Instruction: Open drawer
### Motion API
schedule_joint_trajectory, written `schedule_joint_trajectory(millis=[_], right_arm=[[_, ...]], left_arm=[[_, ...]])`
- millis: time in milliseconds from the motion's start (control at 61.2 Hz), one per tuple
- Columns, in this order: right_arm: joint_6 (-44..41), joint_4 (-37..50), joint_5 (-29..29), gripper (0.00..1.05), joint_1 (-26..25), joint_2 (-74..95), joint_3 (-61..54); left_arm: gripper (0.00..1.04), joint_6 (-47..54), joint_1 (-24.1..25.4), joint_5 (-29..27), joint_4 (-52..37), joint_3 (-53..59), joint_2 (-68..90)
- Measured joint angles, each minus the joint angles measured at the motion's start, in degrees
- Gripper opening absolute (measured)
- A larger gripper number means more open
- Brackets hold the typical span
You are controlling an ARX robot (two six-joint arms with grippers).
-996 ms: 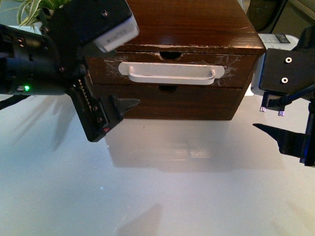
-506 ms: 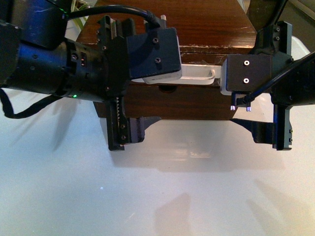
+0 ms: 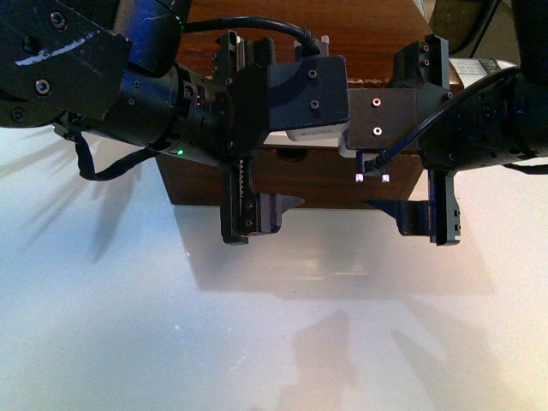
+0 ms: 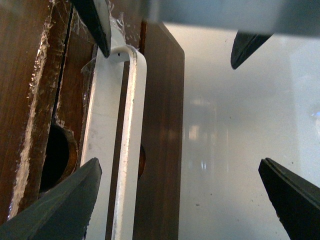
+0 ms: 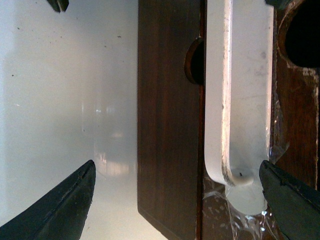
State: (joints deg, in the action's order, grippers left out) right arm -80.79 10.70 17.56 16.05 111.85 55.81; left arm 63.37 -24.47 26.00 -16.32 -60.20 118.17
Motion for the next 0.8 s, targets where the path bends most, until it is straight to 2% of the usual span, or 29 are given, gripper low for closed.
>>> schedule_joint_trajectory(millis=[359, 800], right_arm=[[0.17, -2.19, -0.07, 0.96, 0.68, 2.54, 2.99], [0.13, -2.64, -0.37, 0.96, 1.38, 5.33, 5.18]], left_arm=[[0.96, 1.79, 1.73, 2.43, 1.90, -2.84, 3.13], [0.96, 4.22, 2.91, 2.71, 3.15, -3.85, 5.05]])
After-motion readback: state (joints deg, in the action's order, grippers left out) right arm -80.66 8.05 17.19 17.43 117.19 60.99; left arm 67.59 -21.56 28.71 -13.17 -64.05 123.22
